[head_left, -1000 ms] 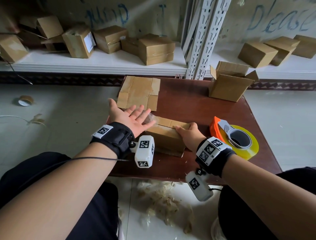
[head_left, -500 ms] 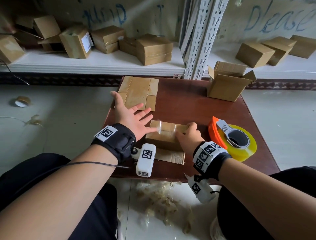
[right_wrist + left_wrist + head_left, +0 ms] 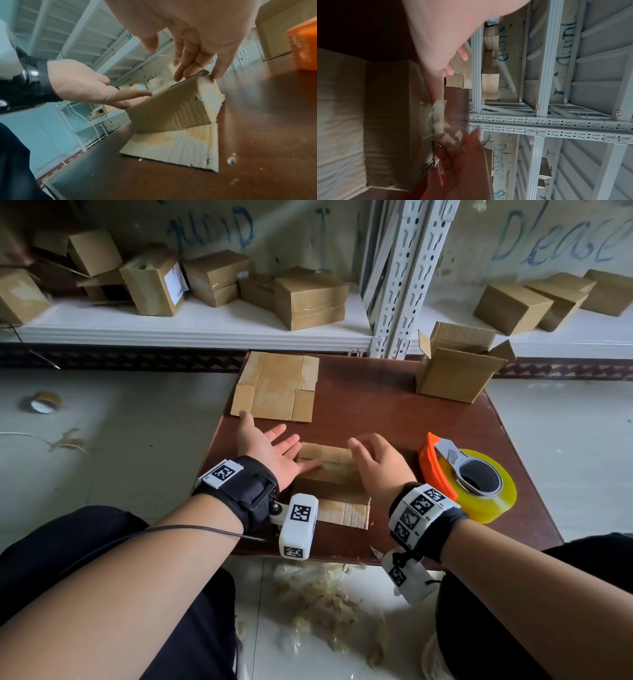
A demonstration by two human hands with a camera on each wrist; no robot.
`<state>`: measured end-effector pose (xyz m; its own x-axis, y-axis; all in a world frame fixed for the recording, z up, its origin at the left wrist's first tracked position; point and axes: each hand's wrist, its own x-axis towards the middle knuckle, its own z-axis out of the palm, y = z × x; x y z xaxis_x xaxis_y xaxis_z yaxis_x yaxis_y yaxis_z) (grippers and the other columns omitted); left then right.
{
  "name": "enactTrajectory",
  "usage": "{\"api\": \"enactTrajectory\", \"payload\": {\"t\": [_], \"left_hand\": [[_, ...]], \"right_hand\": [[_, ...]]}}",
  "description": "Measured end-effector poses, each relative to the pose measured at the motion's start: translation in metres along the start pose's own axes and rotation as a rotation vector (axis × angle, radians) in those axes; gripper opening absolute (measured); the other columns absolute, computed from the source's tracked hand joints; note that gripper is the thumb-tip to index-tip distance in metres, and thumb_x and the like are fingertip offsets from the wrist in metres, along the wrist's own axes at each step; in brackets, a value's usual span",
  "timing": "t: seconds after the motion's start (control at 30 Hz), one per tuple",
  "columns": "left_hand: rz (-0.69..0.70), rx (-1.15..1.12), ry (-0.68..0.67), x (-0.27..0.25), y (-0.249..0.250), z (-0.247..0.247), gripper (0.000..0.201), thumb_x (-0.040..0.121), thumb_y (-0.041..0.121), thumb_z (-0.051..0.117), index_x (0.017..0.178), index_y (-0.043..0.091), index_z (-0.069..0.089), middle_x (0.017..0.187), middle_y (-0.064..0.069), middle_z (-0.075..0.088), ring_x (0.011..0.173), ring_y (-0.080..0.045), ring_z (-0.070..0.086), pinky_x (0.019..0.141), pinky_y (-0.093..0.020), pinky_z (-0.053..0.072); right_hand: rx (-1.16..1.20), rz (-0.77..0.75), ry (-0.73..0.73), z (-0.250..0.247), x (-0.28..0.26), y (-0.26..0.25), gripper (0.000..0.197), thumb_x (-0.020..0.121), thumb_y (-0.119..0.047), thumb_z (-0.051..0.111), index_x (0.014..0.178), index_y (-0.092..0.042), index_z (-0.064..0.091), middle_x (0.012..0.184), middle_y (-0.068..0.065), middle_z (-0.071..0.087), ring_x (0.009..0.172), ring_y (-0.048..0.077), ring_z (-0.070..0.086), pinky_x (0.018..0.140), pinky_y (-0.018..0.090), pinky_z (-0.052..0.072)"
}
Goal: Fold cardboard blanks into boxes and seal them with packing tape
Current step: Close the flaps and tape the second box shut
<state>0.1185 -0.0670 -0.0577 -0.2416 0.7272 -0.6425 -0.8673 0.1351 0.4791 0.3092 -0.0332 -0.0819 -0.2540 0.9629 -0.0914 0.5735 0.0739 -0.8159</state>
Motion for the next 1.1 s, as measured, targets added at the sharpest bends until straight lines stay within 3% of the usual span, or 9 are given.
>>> {"api": "enactTrajectory", "payload": {"t": [0.07, 0.17, 0.3, 0.43, 0.57, 0.63, 0.73, 0.93, 1.1], "left_hand": [[0.010, -0.010, 0.012, -0.001, -0.001, 0.000, 0.082, 0.094, 0.079, 0.038, 0.128, 0.009, 0.061, 0.140, -0.026, 0.053, 0.135, -0.040, 0.047, 0.098, -0.077, 0.043], [0.013, -0.025, 0.021, -0.003, -0.001, 0.002, 0.082, 0.094, 0.078, 0.039, 0.130, 0.008, 0.061, 0.140, -0.025, 0.053, 0.135, -0.040, 0.047, 0.100, -0.077, 0.042], [0.011, -0.031, 0.029, -0.004, -0.002, 0.002, 0.079, 0.096, 0.075, 0.038, 0.132, 0.008, 0.060, 0.140, -0.025, 0.052, 0.137, -0.039, 0.046, 0.099, -0.078, 0.041], [0.023, 0.018, 0.054, -0.004, -0.002, 0.001, 0.058, 0.105, 0.055, 0.038, 0.126, 0.007, 0.061, 0.134, -0.024, 0.056, 0.130, -0.038, 0.050, 0.098, -0.075, 0.045], [0.076, 0.345, 0.169, 0.000, -0.008, -0.002, 0.036, 0.104, 0.006, 0.049, 0.140, 0.005, 0.055, 0.140, -0.018, 0.059, 0.104, -0.023, 0.063, 0.074, -0.041, 0.064], [0.153, 0.550, 0.236, 0.001, -0.016, -0.003, 0.035, 0.099, -0.002, 0.057, 0.132, 0.008, 0.064, 0.126, -0.015, 0.066, 0.082, -0.018, 0.062, 0.053, -0.027, 0.061], [0.159, 0.705, 0.284, 0.002, -0.023, -0.008, 0.024, 0.093, -0.004, 0.070, 0.114, 0.008, 0.072, 0.098, -0.010, 0.062, 0.080, -0.021, 0.058, 0.043, -0.025, 0.058], [0.114, 0.796, 0.202, 0.008, -0.032, -0.018, 0.025, 0.089, 0.015, 0.082, 0.108, 0.007, 0.068, 0.116, -0.012, 0.065, 0.097, -0.025, 0.064, 0.050, -0.029, 0.060], [0.049, 0.694, 0.097, 0.005, -0.039, -0.019, 0.037, 0.087, -0.001, 0.080, 0.121, 0.003, 0.067, 0.110, -0.015, 0.070, 0.088, -0.025, 0.069, 0.050, -0.024, 0.059]], "right_hand": [[-0.005, -0.058, -0.084, -0.001, -0.001, 0.002, 0.053, 0.086, -0.064, 0.073, 0.122, -0.028, 0.057, 0.102, -0.010, 0.063, 0.088, 0.004, 0.061, 0.067, 0.018, 0.045], [-0.095, -0.096, -0.112, 0.001, 0.002, 0.011, 0.080, 0.074, -0.045, 0.093, 0.139, -0.027, 0.049, 0.105, -0.012, 0.061, 0.093, 0.004, 0.061, 0.077, 0.016, 0.048], [-0.121, -0.109, -0.008, -0.001, 0.005, 0.015, 0.042, 0.091, -0.017, 0.073, 0.129, -0.022, 0.057, 0.096, -0.010, 0.062, 0.087, 0.008, 0.063, 0.070, 0.014, 0.046], [-0.029, -0.048, 0.046, -0.004, 0.007, 0.011, 0.010, 0.104, -0.029, 0.057, 0.114, -0.027, 0.058, 0.097, -0.013, 0.062, 0.085, 0.006, 0.062, 0.065, 0.018, 0.045], [0.205, 0.067, 0.104, 0.000, 0.015, 0.012, 0.024, 0.106, -0.047, 0.051, 0.105, -0.026, 0.063, 0.090, -0.004, 0.074, 0.086, 0.018, 0.072, 0.078, 0.041, 0.062], [0.339, 0.103, 0.122, -0.002, 0.016, 0.010, 0.036, 0.107, -0.051, 0.048, 0.101, -0.021, 0.068, 0.079, -0.001, 0.075, 0.077, 0.016, 0.072, 0.075, 0.038, 0.062], [0.420, 0.156, 0.144, -0.008, 0.019, 0.006, 0.054, 0.110, -0.053, 0.037, 0.101, -0.015, 0.074, 0.081, 0.008, 0.077, 0.072, 0.016, 0.072, 0.066, 0.028, 0.056], [0.463, 0.177, 0.112, -0.013, 0.030, 0.008, 0.057, 0.109, -0.057, 0.034, 0.110, -0.016, 0.074, 0.093, 0.013, 0.080, 0.089, 0.027, 0.076, 0.084, 0.035, 0.058], [0.530, 0.217, 0.103, -0.018, 0.033, 0.006, 0.059, 0.110, -0.055, 0.033, 0.118, -0.012, 0.072, 0.099, 0.012, 0.080, 0.098, 0.033, 0.077, 0.077, 0.030, 0.056]]}}
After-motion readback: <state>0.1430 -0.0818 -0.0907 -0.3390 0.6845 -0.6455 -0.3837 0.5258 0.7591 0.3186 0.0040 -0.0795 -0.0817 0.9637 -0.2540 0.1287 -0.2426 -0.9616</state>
